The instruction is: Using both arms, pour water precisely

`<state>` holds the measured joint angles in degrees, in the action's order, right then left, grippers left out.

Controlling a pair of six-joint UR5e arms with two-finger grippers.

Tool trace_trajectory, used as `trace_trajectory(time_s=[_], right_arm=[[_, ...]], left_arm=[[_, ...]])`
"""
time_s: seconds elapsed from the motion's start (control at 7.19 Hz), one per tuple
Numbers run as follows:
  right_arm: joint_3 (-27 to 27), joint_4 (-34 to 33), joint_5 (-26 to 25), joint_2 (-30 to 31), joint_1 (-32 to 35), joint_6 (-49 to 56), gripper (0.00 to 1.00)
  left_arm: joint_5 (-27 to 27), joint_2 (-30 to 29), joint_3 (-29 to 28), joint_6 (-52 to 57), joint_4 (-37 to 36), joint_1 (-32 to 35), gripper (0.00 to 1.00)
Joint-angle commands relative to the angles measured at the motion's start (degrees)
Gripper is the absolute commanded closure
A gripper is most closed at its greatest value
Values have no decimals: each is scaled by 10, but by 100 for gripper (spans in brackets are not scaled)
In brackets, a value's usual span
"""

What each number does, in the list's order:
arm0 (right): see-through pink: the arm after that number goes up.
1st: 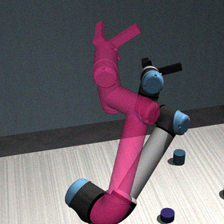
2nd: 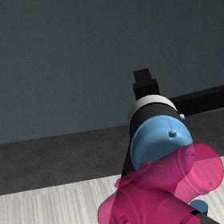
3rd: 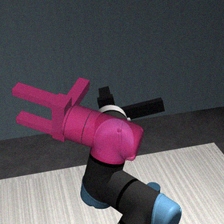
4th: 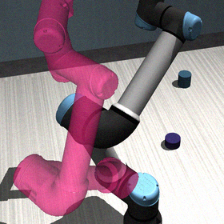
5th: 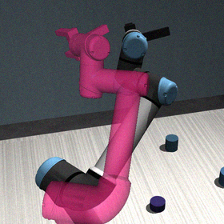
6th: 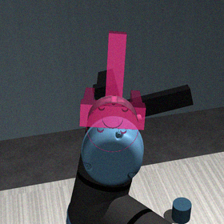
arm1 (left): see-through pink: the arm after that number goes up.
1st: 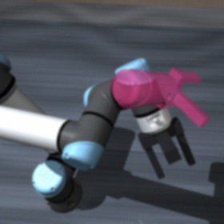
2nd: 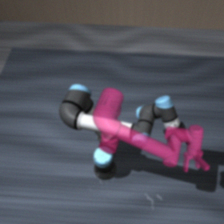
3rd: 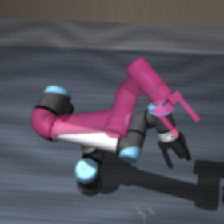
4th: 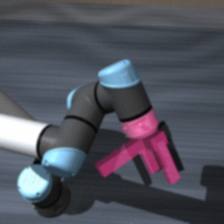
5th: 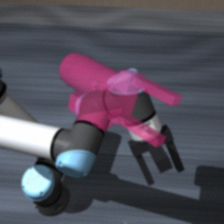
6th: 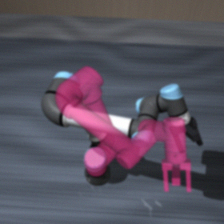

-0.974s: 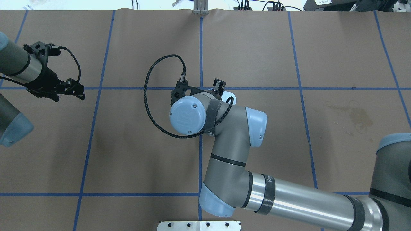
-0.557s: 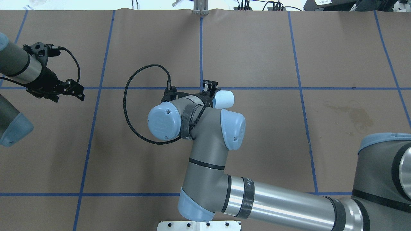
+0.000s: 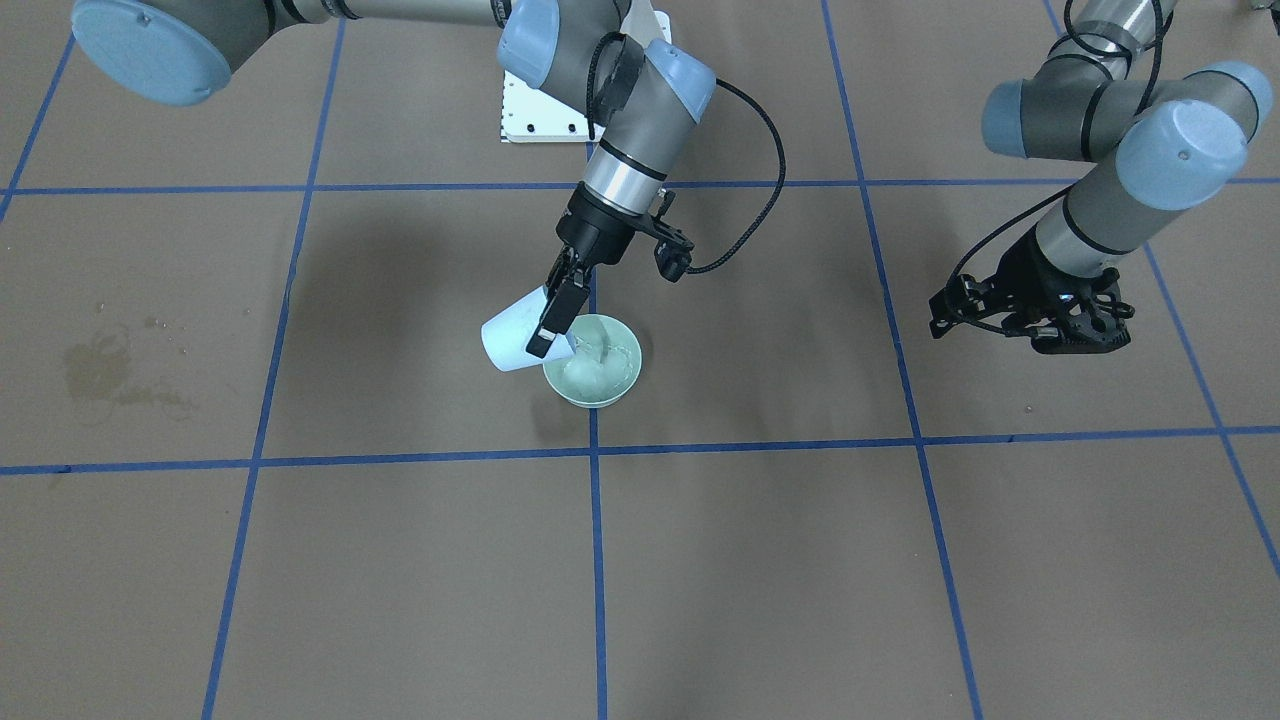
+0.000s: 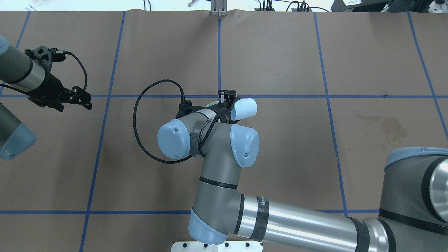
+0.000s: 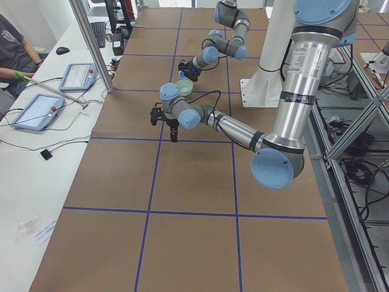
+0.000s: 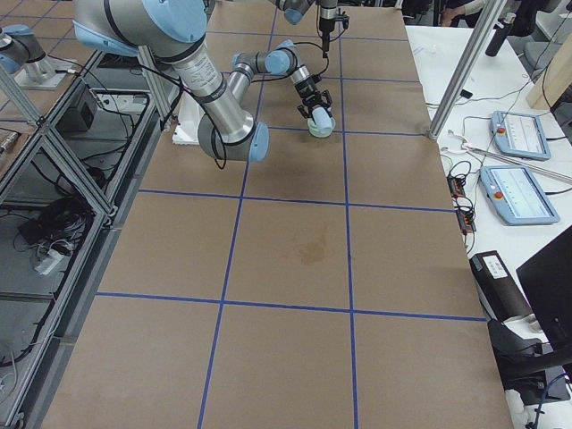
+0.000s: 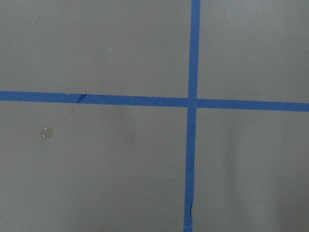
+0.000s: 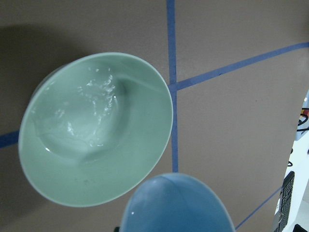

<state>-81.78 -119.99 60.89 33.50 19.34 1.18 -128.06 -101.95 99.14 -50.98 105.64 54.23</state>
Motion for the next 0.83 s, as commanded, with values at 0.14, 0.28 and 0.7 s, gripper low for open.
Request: trace_trajectory(time_s=[0.14,0.28,0.7], right_arm=[[5,-87,-17,-23,-1,1,64],[13,-99,-29,-26,-1,1,64],[41,-125,-33,-46,-4,1,64]], left_arm=[[0,1,0,-1,0,1,0],[-1,9,2,-1,1,0,0],[-1,12,5,-1,1,1,0]])
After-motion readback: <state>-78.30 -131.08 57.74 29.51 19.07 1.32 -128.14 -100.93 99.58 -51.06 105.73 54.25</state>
